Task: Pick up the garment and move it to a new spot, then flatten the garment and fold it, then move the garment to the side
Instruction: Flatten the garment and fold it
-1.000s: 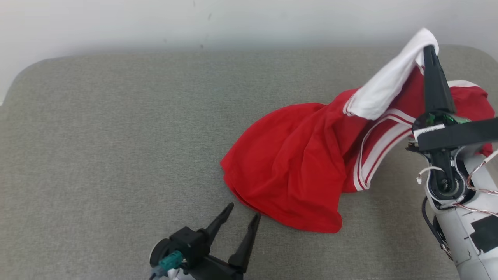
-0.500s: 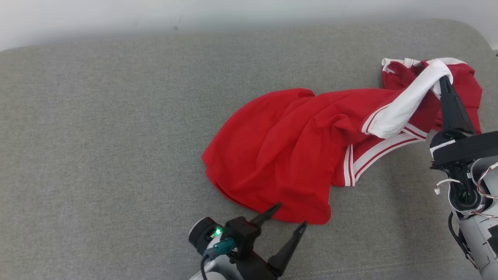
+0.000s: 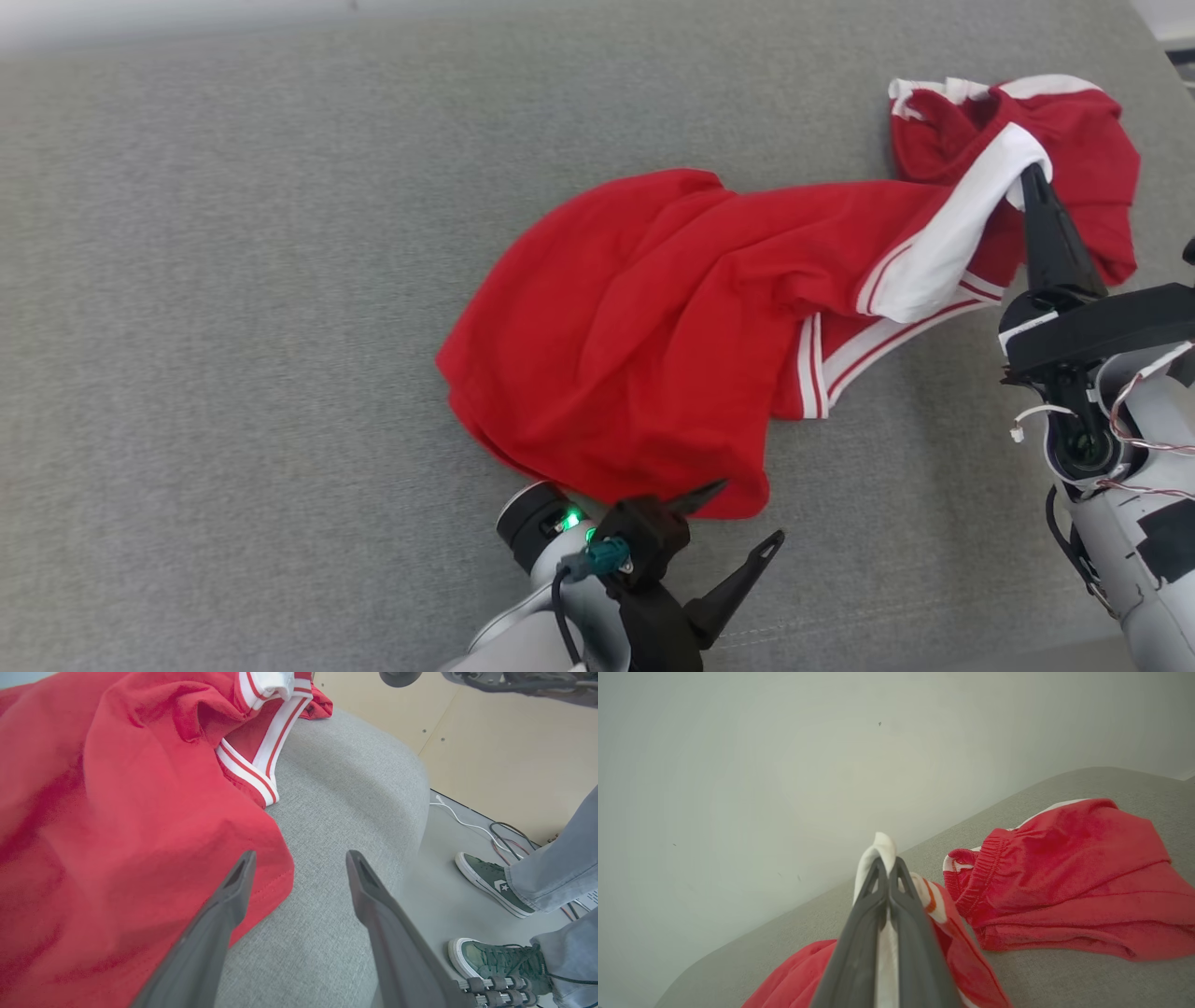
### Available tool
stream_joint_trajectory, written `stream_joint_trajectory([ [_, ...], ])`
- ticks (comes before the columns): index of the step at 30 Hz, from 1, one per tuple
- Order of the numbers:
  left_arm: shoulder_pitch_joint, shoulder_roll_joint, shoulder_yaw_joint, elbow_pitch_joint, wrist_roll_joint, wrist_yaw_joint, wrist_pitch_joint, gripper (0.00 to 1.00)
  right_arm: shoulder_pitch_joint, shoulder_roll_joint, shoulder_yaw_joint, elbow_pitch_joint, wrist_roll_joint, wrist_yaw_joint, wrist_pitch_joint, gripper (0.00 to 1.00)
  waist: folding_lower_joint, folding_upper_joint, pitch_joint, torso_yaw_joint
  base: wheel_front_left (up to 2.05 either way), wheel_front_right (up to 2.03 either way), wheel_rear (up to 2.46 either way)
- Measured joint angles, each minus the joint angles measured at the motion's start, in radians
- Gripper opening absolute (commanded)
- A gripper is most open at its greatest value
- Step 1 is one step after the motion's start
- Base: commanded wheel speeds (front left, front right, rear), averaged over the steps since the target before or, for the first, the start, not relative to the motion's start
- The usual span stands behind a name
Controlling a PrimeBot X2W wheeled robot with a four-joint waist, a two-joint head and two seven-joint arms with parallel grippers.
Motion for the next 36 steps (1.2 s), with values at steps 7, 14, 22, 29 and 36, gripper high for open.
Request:
stream_joint_trajectory([
  [7, -0.051, 0.001, -0.077, 0.005, -0.105, 0.037, 0.01, 1.0, -0.035, 0.031, 0.031, 0.024, 0.001, 0.0, -0.009, 0.0, -0.0001, 0.0, 0.031, -0.048, 0.0, 0.0, 0.0],
  [14, -0.109, 0.002, -0.085, 0.071, -0.154, 0.091, 0.031, 1.0, -0.062, 0.042, 0.051, 0.032, 0.006, 0.0, -0.016, 0.0, 0.0, 0.0, 0.052, -0.082, 0.0, 0.0, 0.0],
  [22, -0.171, 0.0, -0.156, 0.144, -0.161, 0.125, 0.051, 1.0, -0.073, 0.045, 0.07, 0.049, 0.014, 0.0, -0.026, 0.0, 0.0, 0.0, 0.07, -0.117, 0.0, 0.0, 0.0],
  [29, -0.219, -0.001, -0.213, 0.199, -0.145, 0.164, 0.063, 0.26, -0.081, 0.038, 0.078, 0.06, 0.02, 0.0, -0.035, 0.0, -0.0001, 0.0, 0.07, -0.123, 0.0, 0.0, 0.0],
  [36, -0.225, 0.0, -0.25, 0.183, -0.171, 0.169, 0.06, 0.0, -0.084, 0.023, 0.079, 0.069, 0.032, 0.0, -0.044, 0.0, -0.0002, 0.0, 0.063, -0.108, 0.0, 0.0, 0.0],
])
